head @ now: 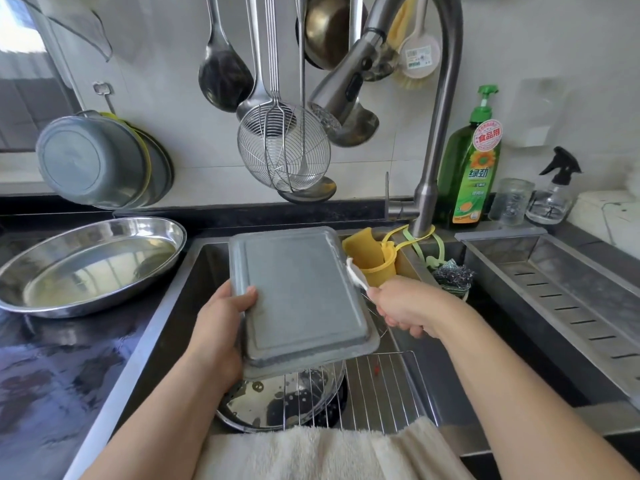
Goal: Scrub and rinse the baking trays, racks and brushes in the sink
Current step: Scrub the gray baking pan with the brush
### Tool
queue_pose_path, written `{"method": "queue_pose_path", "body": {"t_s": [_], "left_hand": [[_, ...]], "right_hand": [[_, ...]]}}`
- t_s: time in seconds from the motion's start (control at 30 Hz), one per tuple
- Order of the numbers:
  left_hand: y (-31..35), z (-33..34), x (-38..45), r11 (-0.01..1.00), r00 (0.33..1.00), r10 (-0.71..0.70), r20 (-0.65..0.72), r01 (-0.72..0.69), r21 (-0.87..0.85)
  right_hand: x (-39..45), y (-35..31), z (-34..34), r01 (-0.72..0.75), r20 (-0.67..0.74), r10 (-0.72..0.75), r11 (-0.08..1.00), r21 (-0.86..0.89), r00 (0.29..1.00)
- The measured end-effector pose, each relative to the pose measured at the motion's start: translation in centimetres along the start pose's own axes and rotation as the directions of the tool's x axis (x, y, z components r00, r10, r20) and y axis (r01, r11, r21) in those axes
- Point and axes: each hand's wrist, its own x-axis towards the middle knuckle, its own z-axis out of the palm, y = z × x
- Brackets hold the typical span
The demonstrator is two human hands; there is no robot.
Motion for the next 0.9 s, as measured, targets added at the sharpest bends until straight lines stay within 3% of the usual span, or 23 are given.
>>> {"method": "queue_pose_path", "body": {"t_s": [0.17,0.23,0.3,0.43,0.53,0.63,0.9], "left_hand": [[0.6,-0.9,0.5,0.994,0.991,0.044,-0.129,-0.057,-0.098],[0.5,-1.3,0.8,0.994,0.991,0.02,-0.134,-0.034,-0.107],[0.2,-0.9,0.7,0.999,0.998,-0.002,-0.058,0.0,-0.048],[-0.1,0.7,0.0,0.998,0.996,-0.043,0.073,0.039,0.053],[0.3,-0.3,0.4,0.999,0.999,-0.022,-0.025,0.022,-0.025],[0.5,-1.6,0.8,0.993,0.992,-0.059,-0.116,0.047,-0.105],[0.5,-1.4,1.2,0.981,0.967,-0.099,-0.233,0.056,-0.186]], "right_hand": [[-1.4,0.4,-0.8,-0.158,0.249,0.18,0.982,-0.106,0.952],[-1.7,0.1,-0.9,-0.162,0.272,0.188,0.98,-0.117,0.944],[-1.4,-0.3,-0.7,-0.162,0.2,0.171,0.985,-0.062,0.965],[-0.4,0.0,-0.7,-0.09,-0.07,0.087,0.995,-0.05,0.994],[-1.2,0.1,-1.3,-0.054,0.055,0.054,0.999,0.003,0.997],[-2.2,-0.1,-1.3,-0.059,0.186,0.08,0.992,-0.115,0.979],[-3.1,-0.4,-1.8,-0.043,0.292,0.108,0.974,-0.221,0.95]]}}
